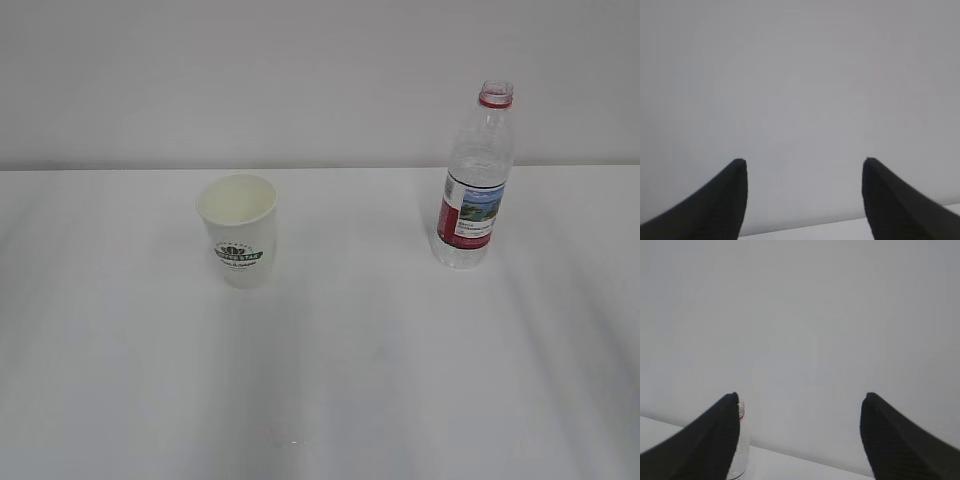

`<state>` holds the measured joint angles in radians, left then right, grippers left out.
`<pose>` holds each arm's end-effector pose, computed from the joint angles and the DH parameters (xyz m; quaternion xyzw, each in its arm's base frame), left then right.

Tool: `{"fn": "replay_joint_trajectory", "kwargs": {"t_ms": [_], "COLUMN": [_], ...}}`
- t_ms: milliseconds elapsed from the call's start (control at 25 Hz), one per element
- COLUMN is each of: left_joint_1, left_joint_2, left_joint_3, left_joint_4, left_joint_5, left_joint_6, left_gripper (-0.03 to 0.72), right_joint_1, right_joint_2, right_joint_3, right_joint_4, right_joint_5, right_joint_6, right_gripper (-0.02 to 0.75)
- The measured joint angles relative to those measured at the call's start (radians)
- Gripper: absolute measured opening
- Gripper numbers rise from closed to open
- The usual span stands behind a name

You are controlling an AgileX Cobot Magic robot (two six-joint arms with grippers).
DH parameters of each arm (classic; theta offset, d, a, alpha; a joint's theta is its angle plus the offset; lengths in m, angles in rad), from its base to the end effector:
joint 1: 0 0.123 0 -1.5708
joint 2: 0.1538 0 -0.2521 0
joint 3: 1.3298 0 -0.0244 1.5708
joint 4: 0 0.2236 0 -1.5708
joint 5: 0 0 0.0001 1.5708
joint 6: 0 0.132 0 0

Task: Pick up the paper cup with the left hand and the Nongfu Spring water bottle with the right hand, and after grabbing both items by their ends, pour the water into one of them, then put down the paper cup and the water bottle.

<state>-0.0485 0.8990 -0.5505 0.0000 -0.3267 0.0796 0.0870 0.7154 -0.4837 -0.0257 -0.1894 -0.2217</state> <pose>0.2289 -0.0111 0.3164 0.0438 0.6822 0.0113 0.7298 0.1931 0.0175 0.3133 -0.1166 0.6812 -0.0561 0.7206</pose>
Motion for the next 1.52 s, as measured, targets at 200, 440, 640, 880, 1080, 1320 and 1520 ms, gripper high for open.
{"fn": "replay_joint_trajectory", "kwargs": {"t_ms": [200, 440, 640, 880, 1080, 1320, 1520], "left_joint_1": [0.0, 0.0, 0.0, 0.0, 0.0, 0.0, 0.0], "left_joint_2": [0.119, 0.236, 0.313, 0.38, 0.448, 0.543, 0.641], "left_joint_3": [0.0, 0.0, 0.0, 0.0, 0.024, 0.164, 0.254], "left_joint_4": [0.0, 0.0, 0.0, 0.0, 0.0, 0.0, 0.064], "left_joint_5": [-0.081, -0.164, -0.183, -0.187, -0.228, -0.456, -0.641], "left_joint_6": [0.0, 0.0, 0.0, 0.0, 0.0, 0.0, -0.067], "left_gripper": [0.517, 0.515, 0.502, 0.482, 0.481, 0.48, 0.48], "right_joint_1": [-0.001, -0.001, -0.001, -0.001, -0.001, -0.001, -0.001], "right_joint_2": [0.102, 0.229, 0.363, 0.513, 0.603, 0.701, 0.785], "right_joint_3": [0.0, 0.0, 0.0, 0.0, 0.0, 0.0, 0.065], "right_joint_4": [-0.001, -0.001, -0.001, -0.001, -0.001, -0.008, -0.076], "right_joint_5": [-0.128, -0.217, -0.253, -0.382, -0.453, -0.475, -0.594], "right_joint_6": [0.0, 0.0, 0.0, 0.0, 0.0, 0.028, 0.07], "right_gripper": [0.568, 0.568, 0.568, 0.568, 0.568, 0.568, 0.568]}}
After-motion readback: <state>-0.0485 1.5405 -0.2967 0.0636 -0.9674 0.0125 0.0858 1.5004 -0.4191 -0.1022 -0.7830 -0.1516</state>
